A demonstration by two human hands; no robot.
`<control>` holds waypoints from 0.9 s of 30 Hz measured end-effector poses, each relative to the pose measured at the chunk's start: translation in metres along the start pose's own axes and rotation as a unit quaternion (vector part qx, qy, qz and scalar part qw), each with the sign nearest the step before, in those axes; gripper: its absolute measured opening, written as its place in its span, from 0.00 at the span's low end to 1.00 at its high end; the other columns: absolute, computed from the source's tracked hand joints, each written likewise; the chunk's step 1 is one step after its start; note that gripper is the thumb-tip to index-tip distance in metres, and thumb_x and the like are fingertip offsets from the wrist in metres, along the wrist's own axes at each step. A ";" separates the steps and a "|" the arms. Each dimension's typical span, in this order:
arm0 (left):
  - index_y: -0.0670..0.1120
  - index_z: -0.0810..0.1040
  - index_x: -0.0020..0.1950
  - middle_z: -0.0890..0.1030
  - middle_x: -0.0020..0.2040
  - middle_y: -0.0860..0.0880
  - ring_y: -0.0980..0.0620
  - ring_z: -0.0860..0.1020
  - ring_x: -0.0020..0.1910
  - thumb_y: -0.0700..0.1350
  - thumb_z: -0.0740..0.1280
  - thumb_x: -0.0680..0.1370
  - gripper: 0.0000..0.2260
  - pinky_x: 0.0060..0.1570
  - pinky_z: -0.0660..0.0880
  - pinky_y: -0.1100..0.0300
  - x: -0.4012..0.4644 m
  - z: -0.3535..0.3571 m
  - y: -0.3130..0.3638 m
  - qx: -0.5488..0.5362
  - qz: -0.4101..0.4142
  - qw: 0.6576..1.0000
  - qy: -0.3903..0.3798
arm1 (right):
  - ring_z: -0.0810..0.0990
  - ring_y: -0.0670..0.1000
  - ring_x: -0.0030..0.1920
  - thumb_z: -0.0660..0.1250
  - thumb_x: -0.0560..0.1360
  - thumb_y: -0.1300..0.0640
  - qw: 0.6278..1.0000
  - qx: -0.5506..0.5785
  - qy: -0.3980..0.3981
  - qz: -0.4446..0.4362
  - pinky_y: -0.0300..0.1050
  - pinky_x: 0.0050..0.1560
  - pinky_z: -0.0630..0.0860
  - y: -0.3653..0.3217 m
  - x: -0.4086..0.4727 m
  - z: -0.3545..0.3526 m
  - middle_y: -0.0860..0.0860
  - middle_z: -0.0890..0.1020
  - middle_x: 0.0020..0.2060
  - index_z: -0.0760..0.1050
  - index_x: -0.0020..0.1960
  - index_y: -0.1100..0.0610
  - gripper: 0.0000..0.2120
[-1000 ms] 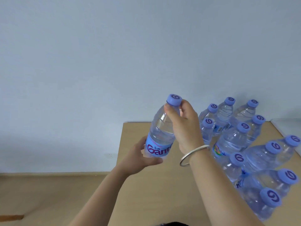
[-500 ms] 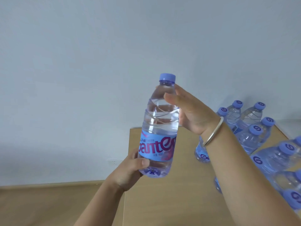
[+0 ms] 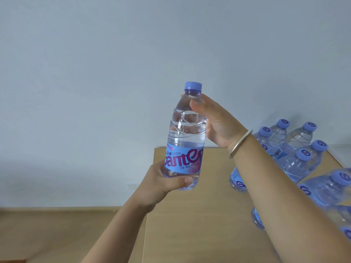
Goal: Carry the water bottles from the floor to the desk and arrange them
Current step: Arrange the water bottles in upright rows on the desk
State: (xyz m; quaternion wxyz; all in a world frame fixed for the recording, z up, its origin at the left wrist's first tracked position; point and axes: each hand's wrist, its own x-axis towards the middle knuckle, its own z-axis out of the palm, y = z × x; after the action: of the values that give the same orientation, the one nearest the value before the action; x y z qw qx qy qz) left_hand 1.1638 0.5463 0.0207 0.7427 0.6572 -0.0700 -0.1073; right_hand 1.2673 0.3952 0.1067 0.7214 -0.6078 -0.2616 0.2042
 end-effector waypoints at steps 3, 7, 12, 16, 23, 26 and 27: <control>0.47 0.81 0.47 0.84 0.42 0.50 0.55 0.82 0.42 0.50 0.76 0.59 0.19 0.41 0.77 0.65 0.004 -0.002 -0.004 0.011 -0.006 1.000 0.004 | 0.78 0.55 0.48 0.64 0.73 0.54 1.000 -0.001 0.000 0.009 0.55 0.54 0.71 0.001 0.002 -0.004 0.51 0.80 0.44 0.74 0.50 0.57 0.09; 0.50 0.80 0.48 0.85 0.45 0.51 0.55 0.83 0.45 0.50 0.77 0.58 0.20 0.43 0.79 0.64 0.015 -0.012 -0.016 0.079 -0.028 0.996 0.041 | 0.78 0.50 0.52 0.66 0.71 0.56 0.998 -0.040 -0.007 0.044 0.51 0.52 0.69 0.006 0.007 -0.009 0.50 0.80 0.48 0.75 0.52 0.54 0.10; 0.54 0.77 0.44 0.83 0.39 0.62 0.66 0.80 0.37 0.40 0.80 0.61 0.18 0.35 0.73 0.74 0.040 -0.035 -0.043 0.171 -0.043 0.981 0.084 | 0.79 0.43 0.47 0.71 0.70 0.61 0.993 -0.098 0.030 0.062 0.38 0.49 0.73 0.030 0.019 -0.015 0.43 0.82 0.44 0.79 0.51 0.49 0.11; 0.53 0.76 0.50 0.83 0.43 0.59 0.64 0.79 0.40 0.47 0.81 0.58 0.24 0.38 0.74 0.71 0.067 -0.049 -0.071 0.218 -0.083 0.964 0.128 | 0.78 0.33 0.38 0.71 0.70 0.65 0.982 -0.163 0.064 0.071 0.24 0.38 0.70 0.050 0.036 -0.022 0.38 0.82 0.36 0.78 0.48 0.49 0.13; 0.54 0.72 0.52 0.78 0.45 0.61 0.66 0.76 0.44 0.48 0.82 0.57 0.29 0.37 0.69 0.72 0.113 -0.079 -0.108 0.247 -0.122 0.941 0.195 | 0.75 0.34 0.30 0.72 0.70 0.64 0.972 -0.199 0.100 0.078 0.26 0.37 0.70 0.095 0.068 -0.030 0.37 0.78 0.26 0.79 0.50 0.58 0.10; 0.53 0.72 0.52 0.78 0.43 0.61 0.61 0.77 0.43 0.48 0.81 0.57 0.29 0.37 0.70 0.68 0.127 -0.091 -0.121 0.262 -0.138 0.932 0.209 | 0.75 0.39 0.37 0.72 0.69 0.63 0.969 -0.195 0.120 0.090 0.37 0.46 0.72 0.115 0.082 -0.033 0.45 0.80 0.36 0.79 0.48 0.54 0.09; 0.52 0.72 0.52 0.78 0.43 0.61 0.59 0.77 0.43 0.49 0.81 0.57 0.29 0.37 0.71 0.67 0.131 -0.093 -0.126 0.262 -0.143 0.930 0.214 | 0.74 0.38 0.36 0.72 0.69 0.63 0.969 -0.197 0.119 0.093 0.37 0.46 0.72 0.120 0.087 -0.033 0.45 0.79 0.36 0.79 0.48 0.54 0.09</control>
State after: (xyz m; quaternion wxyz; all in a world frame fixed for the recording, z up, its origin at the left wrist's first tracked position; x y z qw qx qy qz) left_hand 1.3049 0.5886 -0.1204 0.5182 0.8389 0.1599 -0.0471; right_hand 1.3587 0.4440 -0.0044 0.5909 -0.7797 -0.1517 0.1409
